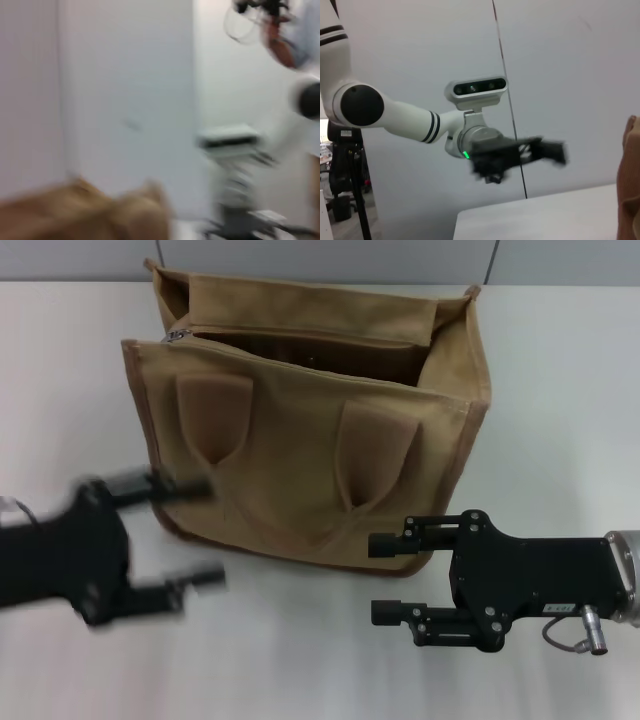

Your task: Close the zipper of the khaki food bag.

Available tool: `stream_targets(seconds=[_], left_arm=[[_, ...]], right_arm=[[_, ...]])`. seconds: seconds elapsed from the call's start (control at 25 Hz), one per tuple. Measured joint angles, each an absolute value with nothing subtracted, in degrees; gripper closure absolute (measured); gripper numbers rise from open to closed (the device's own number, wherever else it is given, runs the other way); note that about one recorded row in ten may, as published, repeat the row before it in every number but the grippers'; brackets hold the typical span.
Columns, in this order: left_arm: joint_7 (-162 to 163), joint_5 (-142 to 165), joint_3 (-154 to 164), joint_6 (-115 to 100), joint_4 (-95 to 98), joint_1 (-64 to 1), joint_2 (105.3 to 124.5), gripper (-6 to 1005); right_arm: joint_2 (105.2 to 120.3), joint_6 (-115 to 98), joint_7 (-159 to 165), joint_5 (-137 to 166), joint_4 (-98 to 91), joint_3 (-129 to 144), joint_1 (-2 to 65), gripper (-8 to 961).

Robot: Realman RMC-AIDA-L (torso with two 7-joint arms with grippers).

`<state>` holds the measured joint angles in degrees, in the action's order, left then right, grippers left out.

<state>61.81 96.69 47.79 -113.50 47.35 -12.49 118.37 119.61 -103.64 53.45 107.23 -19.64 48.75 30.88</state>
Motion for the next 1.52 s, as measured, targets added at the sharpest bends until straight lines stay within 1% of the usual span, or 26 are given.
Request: stream_targets(seconds=[0.24, 0.4, 0.52, 0.64, 0.72, 0.84, 0.92, 1.04, 1.32, 1.52], left_arm=[[60.1, 91.6, 28.2, -112.0, 38.5, -13.2, 118.25, 243], [59.7, 91.5, 19.5, -105.7, 34.9, -13.4, 118.35, 245], [58.0, 92.9, 22.4, -99.3, 34.9, -14.3, 118.37, 246], [57.3, 94.8, 29.1, -93.0, 34.8, -16.6, 118.39, 248], [57.3, 95.3, 30.8, -91.6, 34.9, -17.3, 118.42, 249], [57.0, 95.3, 33.4, -89.8, 34.7, -19.4, 118.72, 251], [55.9, 94.8, 34.1, -88.7, 33.6, -22.0, 118.98, 252], [55.7, 94.7, 34.3, -86.2, 32.4, -23.7, 118.98, 254], [55.7, 94.6, 34.0, -85.4, 32.8, -23.9, 119.01, 257], [56.1, 94.5, 34.3, -85.5, 35.8, -21.7, 118.62, 260]], right_arm=[[119.61, -104.1, 47.8, 104.8, -14.2, 48.8, 30.8, 347], [119.61, -104.1, 43.4, 104.3, -10.2, 48.7, 30.9, 347], [119.62, -104.1, 42.3, 104.2, -9.1, 48.6, 30.7, 347], [119.75, -104.2, 41.8, 104.1, -8.4, 48.5, 30.5, 347], [119.76, -104.2, 41.5, 104.1, -7.9, 48.5, 30.5, 347], [119.78, -104.2, 41.3, 103.6, -7.4, 48.5, 30.5, 347], [119.78, -104.2, 41.3, 103.5, -7.2, 48.5, 30.5, 347], [119.8, -104.3, 41.3, 103.4, -6.8, 48.5, 30.7, 347], [119.79, -104.3, 39.4, 102.0, -5.9, 48.4, 30.3, 347], [119.8, -103.9, 39.0, 101.6, -5.9, 48.4, 30.1, 347]])
